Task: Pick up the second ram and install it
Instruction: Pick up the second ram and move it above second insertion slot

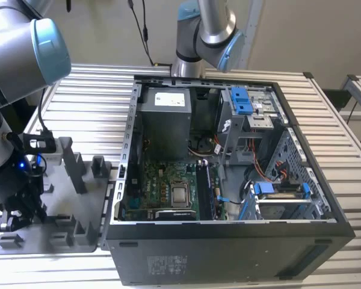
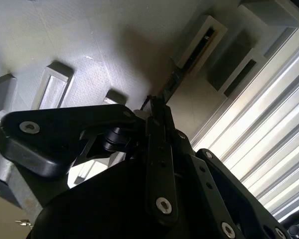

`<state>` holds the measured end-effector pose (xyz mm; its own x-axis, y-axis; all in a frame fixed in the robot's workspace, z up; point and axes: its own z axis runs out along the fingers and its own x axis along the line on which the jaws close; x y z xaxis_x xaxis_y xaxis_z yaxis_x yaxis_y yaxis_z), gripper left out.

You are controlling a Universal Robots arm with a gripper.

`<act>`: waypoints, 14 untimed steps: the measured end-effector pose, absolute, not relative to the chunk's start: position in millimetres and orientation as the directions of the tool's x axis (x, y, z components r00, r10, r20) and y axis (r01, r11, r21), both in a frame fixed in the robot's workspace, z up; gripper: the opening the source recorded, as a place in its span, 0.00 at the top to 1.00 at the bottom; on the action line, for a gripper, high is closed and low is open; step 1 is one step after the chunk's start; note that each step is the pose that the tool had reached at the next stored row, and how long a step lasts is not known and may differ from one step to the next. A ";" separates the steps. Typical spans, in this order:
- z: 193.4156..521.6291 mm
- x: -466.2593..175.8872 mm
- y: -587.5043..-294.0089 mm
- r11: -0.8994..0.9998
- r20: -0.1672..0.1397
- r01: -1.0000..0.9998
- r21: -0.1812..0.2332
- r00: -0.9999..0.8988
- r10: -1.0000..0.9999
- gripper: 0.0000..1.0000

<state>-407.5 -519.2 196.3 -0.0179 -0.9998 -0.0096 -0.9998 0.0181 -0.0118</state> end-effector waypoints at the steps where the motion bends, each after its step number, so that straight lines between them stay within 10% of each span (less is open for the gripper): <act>1: 196.4 -407.5 -519.2 0.018 -0.010 -1.000 -0.012 -0.018 -1.000 0.86; 14: 217.8 -407.6 -519.2 0.018 -0.010 -1.000 -0.012 -0.018 -1.000 0.86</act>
